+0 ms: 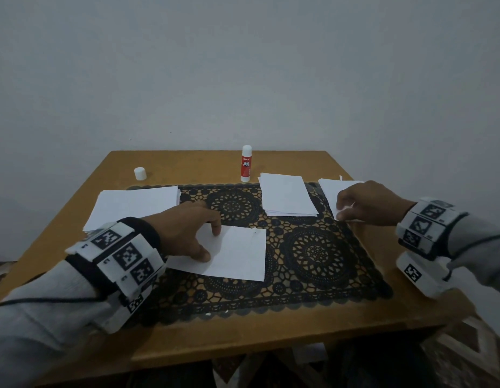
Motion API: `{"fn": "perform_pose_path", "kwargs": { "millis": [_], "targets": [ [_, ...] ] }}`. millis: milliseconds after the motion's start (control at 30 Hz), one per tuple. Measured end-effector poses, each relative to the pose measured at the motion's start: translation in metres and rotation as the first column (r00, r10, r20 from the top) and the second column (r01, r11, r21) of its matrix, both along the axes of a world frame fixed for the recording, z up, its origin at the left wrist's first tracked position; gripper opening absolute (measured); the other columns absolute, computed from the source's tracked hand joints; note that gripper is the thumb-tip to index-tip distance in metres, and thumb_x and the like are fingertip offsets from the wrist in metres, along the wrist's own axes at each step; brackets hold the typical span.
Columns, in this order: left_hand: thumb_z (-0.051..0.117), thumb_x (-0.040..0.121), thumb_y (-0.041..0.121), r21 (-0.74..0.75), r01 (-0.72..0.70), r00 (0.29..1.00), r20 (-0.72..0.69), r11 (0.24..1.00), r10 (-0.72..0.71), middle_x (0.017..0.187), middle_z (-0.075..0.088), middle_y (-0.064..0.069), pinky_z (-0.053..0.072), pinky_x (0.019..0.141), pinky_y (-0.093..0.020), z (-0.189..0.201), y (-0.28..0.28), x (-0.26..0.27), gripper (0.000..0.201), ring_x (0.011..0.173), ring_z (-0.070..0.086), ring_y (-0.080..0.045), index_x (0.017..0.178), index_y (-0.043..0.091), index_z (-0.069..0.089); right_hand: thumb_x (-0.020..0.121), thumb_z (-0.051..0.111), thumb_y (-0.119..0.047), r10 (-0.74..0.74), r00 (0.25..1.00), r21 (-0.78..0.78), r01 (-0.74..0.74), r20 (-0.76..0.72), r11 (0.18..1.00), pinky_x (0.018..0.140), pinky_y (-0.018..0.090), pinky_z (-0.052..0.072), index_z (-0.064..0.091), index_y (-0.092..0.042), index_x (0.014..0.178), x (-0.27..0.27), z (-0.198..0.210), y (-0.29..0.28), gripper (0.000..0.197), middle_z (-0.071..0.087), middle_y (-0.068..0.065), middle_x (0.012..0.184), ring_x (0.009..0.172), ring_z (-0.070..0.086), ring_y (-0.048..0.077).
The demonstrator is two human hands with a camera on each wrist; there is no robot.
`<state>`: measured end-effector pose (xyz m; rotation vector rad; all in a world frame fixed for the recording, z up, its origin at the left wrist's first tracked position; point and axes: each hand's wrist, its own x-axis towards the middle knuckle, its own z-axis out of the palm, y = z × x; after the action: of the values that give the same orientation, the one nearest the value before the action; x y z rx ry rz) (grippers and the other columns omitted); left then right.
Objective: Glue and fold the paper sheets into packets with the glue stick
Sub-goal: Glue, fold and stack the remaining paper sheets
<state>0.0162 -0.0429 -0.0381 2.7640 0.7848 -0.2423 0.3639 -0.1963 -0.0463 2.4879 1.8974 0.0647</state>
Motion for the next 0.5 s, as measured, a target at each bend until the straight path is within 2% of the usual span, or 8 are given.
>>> {"fn": "perform_pose_path", "kwargs": {
  "millis": [167,367,500],
  "targets": [
    [0.076,0.077,0.036,-0.005,-0.005,1.000,0.001,1.000,0.005,0.124,0.047,0.006,0.038,0.091,-0.026,0.001,-0.002,0.000,0.044,0.111,0.042,-0.012,0.115,0.030,0.055,0.087,0.068,-0.027,-0.019,1.000,0.030,0.019,0.012,0.999,0.073,0.027,0.037,0.072,-0.020,0.090,0.002,-0.002,0.001,0.009,0.070,-0.001,0.100,0.093,0.060,0.019],
    [0.076,0.076,0.037,-0.002,-0.004,1.000,-0.002,1.000,0.004,0.124,0.047,0.006,0.039,0.090,-0.026,0.000,-0.001,0.000,0.043,0.109,0.042,-0.012,0.113,0.031,0.054,0.085,0.068,-0.047,-0.024,1.000,0.012,0.024,-0.006,1.000,0.069,0.026,0.035,0.073,-0.018,0.092,-0.007,0.004,0.000,0.030,0.066,-0.005,0.092,0.087,0.059,0.014],
    [0.076,0.077,0.036,-0.008,-0.002,1.000,-0.004,1.000,0.002,0.124,0.046,0.006,0.038,0.089,-0.025,0.001,-0.001,0.000,0.043,0.110,0.042,-0.012,0.113,0.031,0.054,0.085,0.068,-0.048,-0.017,1.000,-0.043,0.017,0.009,0.999,0.071,0.025,0.034,0.071,-0.019,0.100,-0.008,0.007,0.000,0.033,0.065,-0.004,0.100,0.090,0.055,0.013]
  ]
}}
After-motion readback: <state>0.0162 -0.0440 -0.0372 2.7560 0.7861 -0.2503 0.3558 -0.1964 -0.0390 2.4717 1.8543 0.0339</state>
